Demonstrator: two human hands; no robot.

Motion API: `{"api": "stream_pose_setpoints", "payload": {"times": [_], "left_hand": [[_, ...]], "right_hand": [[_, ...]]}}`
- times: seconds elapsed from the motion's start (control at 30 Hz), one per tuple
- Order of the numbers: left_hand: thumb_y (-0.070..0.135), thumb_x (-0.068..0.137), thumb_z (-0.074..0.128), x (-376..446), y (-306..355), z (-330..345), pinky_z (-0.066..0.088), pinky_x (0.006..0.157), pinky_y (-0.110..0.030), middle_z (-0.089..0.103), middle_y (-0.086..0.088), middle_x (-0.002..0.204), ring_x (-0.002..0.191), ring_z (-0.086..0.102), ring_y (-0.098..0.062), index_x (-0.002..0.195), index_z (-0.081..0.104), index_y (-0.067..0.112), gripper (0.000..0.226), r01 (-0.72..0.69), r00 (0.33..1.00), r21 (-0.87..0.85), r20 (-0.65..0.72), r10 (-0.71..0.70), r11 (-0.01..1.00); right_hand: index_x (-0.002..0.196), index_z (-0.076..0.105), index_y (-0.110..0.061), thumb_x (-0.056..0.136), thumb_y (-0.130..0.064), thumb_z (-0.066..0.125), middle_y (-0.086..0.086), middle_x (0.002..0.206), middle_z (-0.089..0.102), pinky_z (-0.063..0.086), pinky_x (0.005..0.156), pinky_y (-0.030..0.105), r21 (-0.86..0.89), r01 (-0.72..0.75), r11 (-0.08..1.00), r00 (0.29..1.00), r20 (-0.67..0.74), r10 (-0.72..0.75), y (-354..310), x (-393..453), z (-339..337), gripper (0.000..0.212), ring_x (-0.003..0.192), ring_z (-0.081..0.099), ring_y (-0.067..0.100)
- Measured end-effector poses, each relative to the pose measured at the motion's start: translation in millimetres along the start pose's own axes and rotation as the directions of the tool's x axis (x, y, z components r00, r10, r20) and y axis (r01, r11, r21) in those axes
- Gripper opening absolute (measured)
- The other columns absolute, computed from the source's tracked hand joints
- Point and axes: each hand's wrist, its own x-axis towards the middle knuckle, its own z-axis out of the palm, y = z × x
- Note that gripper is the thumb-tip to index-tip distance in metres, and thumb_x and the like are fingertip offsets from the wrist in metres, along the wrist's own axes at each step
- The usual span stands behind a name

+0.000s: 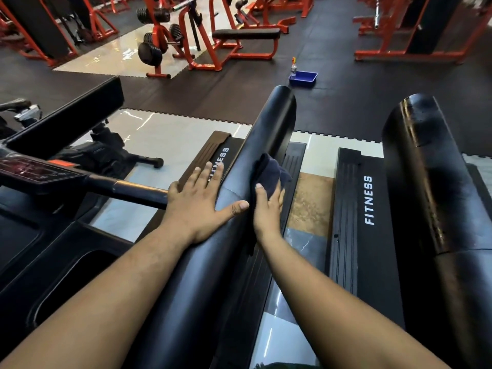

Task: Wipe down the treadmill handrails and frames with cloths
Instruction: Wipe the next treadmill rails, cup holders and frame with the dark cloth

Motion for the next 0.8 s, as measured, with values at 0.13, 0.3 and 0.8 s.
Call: {"api": "stream_pose_setpoints", "payload": {"times": [0.13,0.3,0.8], "left_hand": [[0.104,0.058,-0.014,2,0,2,0.010,0.122,-0.059,-0.007,0.006,0.173,0.159,-0.001,-0.013,0.161,-0.014,0.038,0.123,-0.001,1.000,0.017,0.001,0.001,1.000],[0.102,0.056,-0.019,0,0,2,0.005,0.124,-0.059,-0.012,0.008,0.172,0.158,-0.009,-0.012,0.161,-0.016,0.037,0.123,-0.005,1.000,0.016,0.003,0.005,1.000],[0.102,0.058,-0.018,1,-2,3,0.006,0.124,-0.058,-0.007,0.007,0.173,0.159,-0.007,-0.012,0.163,-0.007,0.033,0.126,-0.027,1.000,-0.037,-0.004,0.027,0.999]], "right_hand": [[0.160,0.020,-0.044,0.082,-0.065,0.051,0.000,0.172,0.007,-0.002,0.110,0.004,-0.040,0.126,0.991,0.991,0.050,-0.124,8,-34,0,0.087,0.156,0.004,0.011],[0.161,0.029,-0.029,0.102,-0.031,0.059,0.008,0.170,0.018,0.013,0.126,0.033,-0.018,-0.001,1.000,0.999,-0.044,0.000,-18,26,1,0.067,0.157,0.013,0.023],[0.153,0.047,-0.024,0.099,-0.035,0.066,0.005,0.163,0.035,0.028,0.123,0.043,-0.232,0.161,0.959,0.987,0.051,-0.153,-11,-37,-19,0.058,0.150,0.031,0.023]]}}
